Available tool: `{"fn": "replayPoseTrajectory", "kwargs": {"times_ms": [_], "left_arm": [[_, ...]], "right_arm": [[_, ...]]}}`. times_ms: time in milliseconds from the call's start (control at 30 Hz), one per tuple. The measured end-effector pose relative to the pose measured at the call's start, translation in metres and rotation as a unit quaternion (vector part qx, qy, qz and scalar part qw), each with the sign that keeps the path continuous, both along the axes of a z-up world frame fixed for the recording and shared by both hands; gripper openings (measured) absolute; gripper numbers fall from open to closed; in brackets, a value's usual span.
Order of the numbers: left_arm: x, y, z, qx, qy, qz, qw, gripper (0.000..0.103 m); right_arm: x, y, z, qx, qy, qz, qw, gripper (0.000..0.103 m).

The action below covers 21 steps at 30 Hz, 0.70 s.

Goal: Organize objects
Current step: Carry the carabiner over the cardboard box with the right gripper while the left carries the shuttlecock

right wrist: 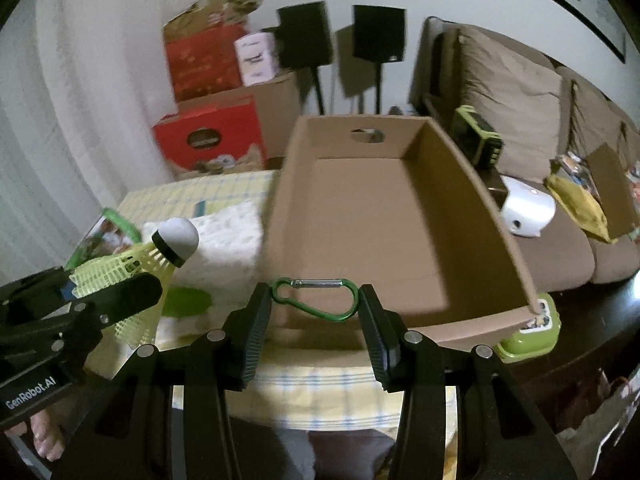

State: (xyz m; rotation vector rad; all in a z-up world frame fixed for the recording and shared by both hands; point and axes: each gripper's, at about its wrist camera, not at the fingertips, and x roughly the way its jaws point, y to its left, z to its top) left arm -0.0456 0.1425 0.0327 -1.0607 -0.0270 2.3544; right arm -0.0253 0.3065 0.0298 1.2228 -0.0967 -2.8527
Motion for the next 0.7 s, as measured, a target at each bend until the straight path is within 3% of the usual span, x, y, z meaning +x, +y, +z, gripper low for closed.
{"fn": "replayPoseTrajectory", "kwargs": {"times_ms": [367,700], "left_arm": [[-0.022,0.064,0.002,0.006,-0.003,-0.022,0.9997,0.030],[-0.036,0.088,-0.011,-0.015,-0.010,-0.020,0.9996,0.030]], "right_arm": [[-0.002,0.059,0.008,-0.005,0.004,-0.051,0.999,0.045],[-0.011,0.082,-0.003,0.003,0.000,-0.068,0.998,0.045]]}}
